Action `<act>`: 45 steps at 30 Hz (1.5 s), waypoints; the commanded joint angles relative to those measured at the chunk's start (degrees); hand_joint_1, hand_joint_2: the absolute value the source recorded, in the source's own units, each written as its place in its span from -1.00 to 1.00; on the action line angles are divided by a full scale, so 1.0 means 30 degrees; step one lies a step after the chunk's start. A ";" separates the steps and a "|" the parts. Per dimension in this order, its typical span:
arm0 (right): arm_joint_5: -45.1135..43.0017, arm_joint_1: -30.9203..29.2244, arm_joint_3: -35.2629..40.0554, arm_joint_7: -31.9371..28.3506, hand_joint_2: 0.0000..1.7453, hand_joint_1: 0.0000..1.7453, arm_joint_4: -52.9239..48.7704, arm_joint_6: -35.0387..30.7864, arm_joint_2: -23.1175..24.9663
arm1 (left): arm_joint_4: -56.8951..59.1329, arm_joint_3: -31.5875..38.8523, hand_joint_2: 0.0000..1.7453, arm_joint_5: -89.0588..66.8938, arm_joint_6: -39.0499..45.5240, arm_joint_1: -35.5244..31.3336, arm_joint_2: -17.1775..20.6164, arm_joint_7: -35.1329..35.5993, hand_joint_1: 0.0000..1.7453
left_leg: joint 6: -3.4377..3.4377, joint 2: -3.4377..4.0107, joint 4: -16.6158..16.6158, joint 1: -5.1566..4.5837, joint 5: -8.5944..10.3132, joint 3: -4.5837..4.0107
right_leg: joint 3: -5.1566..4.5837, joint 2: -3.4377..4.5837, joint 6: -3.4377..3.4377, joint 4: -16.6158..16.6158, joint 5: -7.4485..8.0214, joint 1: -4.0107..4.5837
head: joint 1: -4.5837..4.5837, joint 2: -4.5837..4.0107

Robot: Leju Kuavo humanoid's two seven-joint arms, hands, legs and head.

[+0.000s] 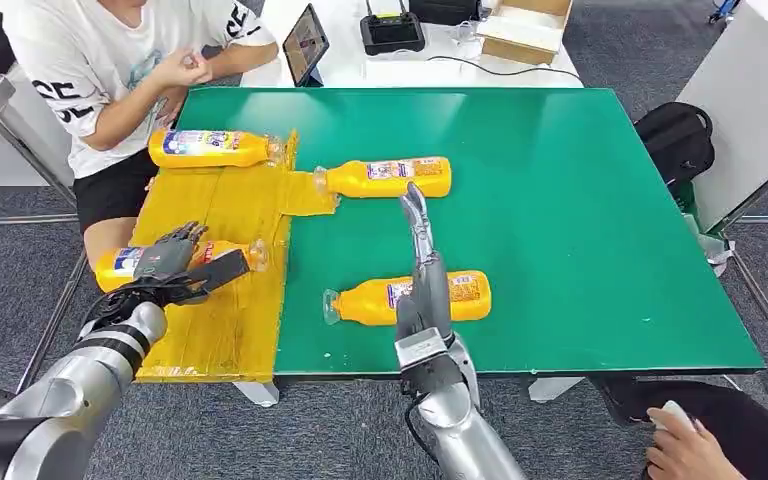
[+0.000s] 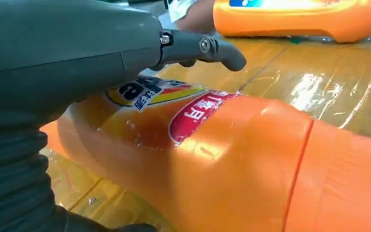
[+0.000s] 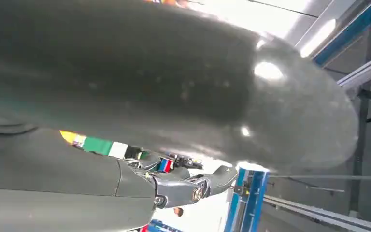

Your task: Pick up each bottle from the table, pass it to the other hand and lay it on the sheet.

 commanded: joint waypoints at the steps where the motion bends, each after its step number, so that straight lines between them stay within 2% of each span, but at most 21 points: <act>1: -0.0124 -0.0502 -0.0181 0.0125 -1.00 -1.00 0.1509 0.0209 -0.0451 | 0.0785 0.0397 1.00 -0.0170 -0.0027 -0.0213 -0.0131 -0.0508 -1.00 | 0.0031 0.0021 -0.0024 0.0004 -0.0032 0.0112 | 0.0114 -0.0003 -0.0051 -0.0035 -0.0022 0.0019 | 0.0000 0.0000; 2: -0.0125 -0.0501 -0.0188 0.0125 -1.00 -1.00 0.1521 0.0219 -0.0449 | 0.0757 0.0409 -1.00 -0.0151 -0.0005 -0.0219 -0.0139 -0.0528 -1.00 | 0.0023 0.0015 -0.0019 0.0002 -0.0017 0.0068 | 0.0070 -0.0001 -0.0034 -0.0028 -0.0009 0.0012 | 0.0000 0.0000; 6: -0.0162 -0.0549 -0.0343 0.0128 -1.00 -1.00 0.1696 0.0301 -0.0435 | 0.0673 0.1332 -1.00 0.1164 -0.0937 -0.0335 -0.0312 -0.1506 -1.00 | 0.0038 0.0012 -0.0018 0.0006 -0.0039 0.0124 | 0.0132 -0.0015 -0.0057 -0.0034 -0.0031 0.0023 | 0.0007 0.0000; 8: -0.0240 -0.0577 -0.0486 0.0157 -1.00 -1.00 0.1810 0.0270 -0.0448 | 0.0574 0.1902 -1.00 0.2124 -0.1983 -0.0397 -0.0403 -0.2152 -1.00 | 0.0021 0.0002 -0.0014 0.0002 -0.0011 0.0049 | 0.0055 -0.0011 -0.0027 -0.0023 -0.0008 0.0010 | 0.0007 0.0000; 11: -0.0260 -0.0583 -0.0509 0.0164 -1.00 -1.00 0.1836 0.0266 -0.0444 | 0.0528 0.2013 -1.00 0.2307 -0.2119 -0.0399 -0.0421 -0.2289 -1.00 | 0.0034 -0.0001 -0.0013 0.0010 -0.0031 0.0103 | 0.0115 -0.0025 -0.0053 -0.0030 -0.0027 0.0025 | 0.0000 0.0000; 14: -0.0390 -0.0658 -0.0729 0.0192 -1.00 -1.00 0.2212 0.0304 -0.0453 | 0.0348 0.4001 -1.00 0.5447 -0.5601 -0.0673 -0.0619 -0.4037 -1.00 | 0.0026 -0.0013 -0.0015 -0.0002 -0.0010 0.0063 | 0.0072 -0.0024 -0.0034 -0.0021 -0.0012 0.0008 | 0.0000 0.0000; 19: -0.0593 -0.0612 -0.1076 0.0123 -1.00 -1.00 0.2596 0.0602 -0.0382 | -0.2437 0.5047 -1.00 1.0275 -0.7651 0.0276 -0.1275 -0.7245 -1.00 | 0.0034 -0.0022 -0.0015 0.0006 -0.0011 0.0092 | 0.0111 -0.0038 -0.0045 -0.0031 -0.0014 0.0019 | 0.0000 0.0000; 23: -0.0487 -0.0648 -0.1066 0.0022 -1.00 -1.00 0.2856 0.0774 -0.0281 | -0.4666 0.5156 -1.00 1.4252 -0.9514 0.1460 -0.1895 -0.8007 -1.00 | 0.0037 -0.0015 -0.0018 0.0003 -0.0025 0.0105 | 0.0123 -0.0039 -0.0046 -0.0036 -0.0030 0.0017 | 0.0015 0.0000; 27: 0.0039 -0.0668 -0.0966 0.0202 -1.00 -1.00 0.3133 0.0707 -0.0338 | -0.6934 0.5019 -1.00 1.7872 -0.8912 0.2274 -0.2479 -0.8157 -1.00 | 0.0031 -0.0001 -0.0014 0.0006 -0.0037 0.0114 | 0.0125 -0.0022 -0.0050 -0.0030 -0.0035 0.0022 | 0.0007 0.0000; 31: 0.0847 -0.0871 -0.0637 0.0561 -1.00 -1.00 0.3397 0.0769 -0.0711 | -0.8172 0.4844 -1.00 1.8703 -0.7898 0.2761 -0.2813 -0.8392 -1.00 | 0.0036 -0.0009 -0.0007 0.0011 -0.0035 0.0112 | 0.0123 -0.0034 -0.0053 -0.0030 -0.0034 0.0028 | 0.0000 0.0000; 32: 0.1488 -0.1012 -0.0465 0.1007 1.00 -1.00 0.3540 0.0623 -0.0920 | -0.8478 0.4602 -1.00 1.8810 -0.7551 0.2929 -0.2811 -0.8400 -1.00 | 0.0031 0.0004 -0.0007 0.0004 -0.0024 0.0085 | 0.0087 -0.0016 -0.0041 -0.0025 -0.0020 0.0018 | 0.0000 0.0000; 33: 0.1906 -0.1190 -0.0443 0.1381 1.00 -1.00 0.3627 0.0767 -0.1227 | -0.9092 0.4216 1.00 1.8682 -0.6407 0.3306 -0.2883 -0.8469 -1.00 | 0.0041 0.0009 -0.0009 0.0006 -0.0034 0.0115 | 0.0120 -0.0018 -0.0052 -0.0033 -0.0025 0.0024 | 0.0007 0.0000; 36: 0.2145 -0.1358 -0.0615 0.1747 1.00 -1.00 0.3689 0.0983 -0.1503 | -0.9490 0.3904 1.00 1.8634 -0.5909 0.3647 -0.2926 -0.8428 -1.00 | 0.0035 0.0006 -0.0012 0.0002 -0.0017 0.0080 | 0.0089 -0.0014 -0.0038 -0.0034 -0.0011 0.0016 | 0.0000 0.0000; 38: 0.3782 -0.1815 -0.0501 0.3404 1.00 -1.00 0.3774 0.1245 -0.2381 | -1.0455 0.3073 1.00 1.8056 -0.3914 0.4615 -0.2983 -0.8489 -1.00 | 0.0036 0.0006 -0.0013 0.0002 -0.0018 0.0083 | 0.0092 -0.0017 -0.0038 -0.0038 -0.0012 0.0015 | 0.0007 0.0000; 41: 0.6118 -0.3112 -0.0261 0.6154 1.00 -1.00 0.4775 0.3185 -0.4248 | -1.1836 0.2301 1.00 1.7863 -0.2372 0.6485 -0.3224 -0.8489 -1.00 | 0.0044 0.0018 -0.0029 -0.0006 -0.0027 0.0121 | 0.0132 -0.0006 -0.0042 -0.0056 -0.0015 0.0011 | 0.0007 0.0000; 43: 0.6628 -0.3636 -0.0600 0.7110 1.00 -1.00 0.5544 0.4040 -0.5120 | -1.1777 0.1722 1.00 1.7006 -0.1624 0.7413 -0.3266 -0.8217 -1.00 | 0.0046 0.0009 -0.0036 -0.0023 -0.0022 0.0120 | 0.0132 -0.0009 -0.0029 -0.0060 -0.0012 -0.0006 | 0.0007 0.0000; 45: 0.6832 -0.3827 -0.0908 0.7086 1.00 -1.00 0.5798 0.4085 -0.5466 | -1.1588 0.1243 1.00 1.6189 -0.0813 0.7798 -0.3354 -0.8218 -1.00 | 0.0043 -0.0018 -0.0039 -0.0026 -0.0016 0.0114 | 0.0135 -0.0032 -0.0025 -0.0066 -0.0015 -0.0010 | 0.0015 0.0000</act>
